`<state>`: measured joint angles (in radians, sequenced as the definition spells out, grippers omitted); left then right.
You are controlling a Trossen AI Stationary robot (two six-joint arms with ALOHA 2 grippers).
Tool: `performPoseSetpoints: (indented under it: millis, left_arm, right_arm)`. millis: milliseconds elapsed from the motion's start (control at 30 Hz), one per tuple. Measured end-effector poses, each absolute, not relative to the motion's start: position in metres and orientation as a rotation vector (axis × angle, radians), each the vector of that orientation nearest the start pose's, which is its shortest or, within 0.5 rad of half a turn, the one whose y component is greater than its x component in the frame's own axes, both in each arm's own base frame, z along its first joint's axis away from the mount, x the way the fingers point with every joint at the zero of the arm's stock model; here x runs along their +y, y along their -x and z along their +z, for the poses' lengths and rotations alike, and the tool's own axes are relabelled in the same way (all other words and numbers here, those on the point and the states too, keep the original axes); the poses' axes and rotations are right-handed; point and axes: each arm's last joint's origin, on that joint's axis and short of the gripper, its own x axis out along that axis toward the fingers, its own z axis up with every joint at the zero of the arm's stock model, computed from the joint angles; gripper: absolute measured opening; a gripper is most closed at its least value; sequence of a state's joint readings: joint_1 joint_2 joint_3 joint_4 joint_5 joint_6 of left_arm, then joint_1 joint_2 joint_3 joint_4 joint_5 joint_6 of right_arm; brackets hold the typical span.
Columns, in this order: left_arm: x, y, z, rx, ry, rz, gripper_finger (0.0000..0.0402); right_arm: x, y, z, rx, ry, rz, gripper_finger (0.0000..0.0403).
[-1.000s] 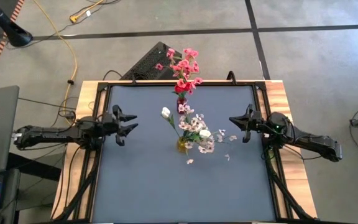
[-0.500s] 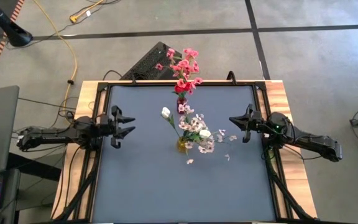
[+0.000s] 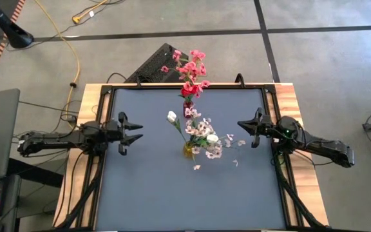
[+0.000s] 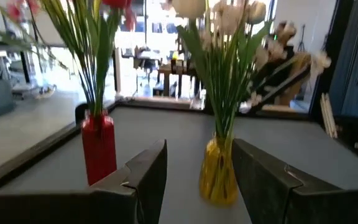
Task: Sort flowers into vase by color
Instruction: Return to Home Position
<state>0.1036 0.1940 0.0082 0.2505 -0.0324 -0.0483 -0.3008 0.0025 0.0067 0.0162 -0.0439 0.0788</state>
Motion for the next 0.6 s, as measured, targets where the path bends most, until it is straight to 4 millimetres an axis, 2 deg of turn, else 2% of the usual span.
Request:
performPoseSetpoints:
  millis: [300,600]
  left_arm:
    - [0.012,-0.108,0.152,0.162,0.054,0.140,0.0169]
    - [0.012,-0.108,0.151,0.168,0.055,0.131,0.0169]
  right_arm:
    - [-0.028,-0.093,0.167,-0.030,-0.075,-0.256,0.0038]
    - [-0.028,-0.093,0.167,-0.030,-0.075,-0.256,0.0038]
